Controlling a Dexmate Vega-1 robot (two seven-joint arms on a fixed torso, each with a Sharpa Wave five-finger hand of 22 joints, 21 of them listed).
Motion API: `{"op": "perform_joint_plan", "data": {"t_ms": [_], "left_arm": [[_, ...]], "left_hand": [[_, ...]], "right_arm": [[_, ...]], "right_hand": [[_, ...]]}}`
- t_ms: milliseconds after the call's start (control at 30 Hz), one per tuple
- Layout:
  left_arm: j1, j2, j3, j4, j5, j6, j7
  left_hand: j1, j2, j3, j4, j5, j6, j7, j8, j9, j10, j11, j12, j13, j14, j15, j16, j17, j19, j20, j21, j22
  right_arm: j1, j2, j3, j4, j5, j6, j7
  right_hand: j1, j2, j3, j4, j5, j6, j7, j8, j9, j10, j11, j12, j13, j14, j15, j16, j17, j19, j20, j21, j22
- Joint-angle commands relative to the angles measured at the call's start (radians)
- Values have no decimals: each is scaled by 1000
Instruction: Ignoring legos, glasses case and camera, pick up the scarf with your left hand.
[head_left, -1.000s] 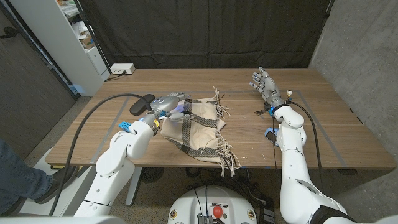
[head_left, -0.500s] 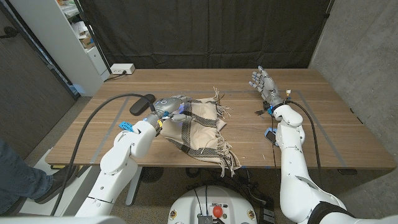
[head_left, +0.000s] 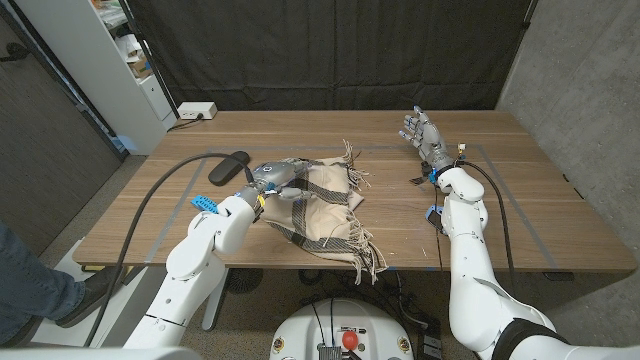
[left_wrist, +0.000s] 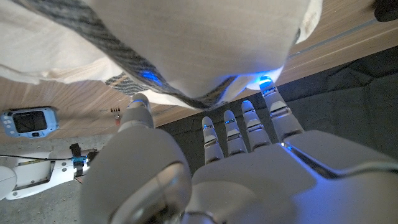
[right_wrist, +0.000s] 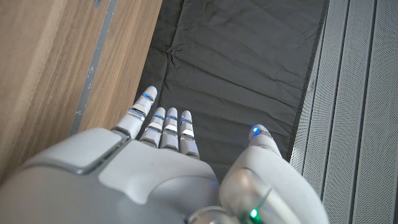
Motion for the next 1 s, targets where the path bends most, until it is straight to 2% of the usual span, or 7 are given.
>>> {"op": "perform_joint_plan", "data": {"t_ms": [33,1000], "left_arm": [[3,10,22,9,8,14,-18],[1,26,90,25,102,75,-15]], "left_hand": [[13,1,-1,0,10,0,-1,1,6,0,-3,3,2,4,1,-2,3,8,1,-5,3],[24,3,-4,1,12,-4,-2,0,6,-9,-5,0,5,2,3,-5,3,13,1,-11,3]], "right_arm": [[2,3,3,7,-3,5,0],[-3,-1,2,1,-8,-3,4]], "right_hand": [[2,5,2,-3,4,7,0,-6,3,6,-1,-1,1,9,-3,2,6,-4,4,-6,4],[3,7,0,-5,3,8,-3,-6,3,7,-2,-1,1,10,-2,2,8,-5,5,-6,4]]}}
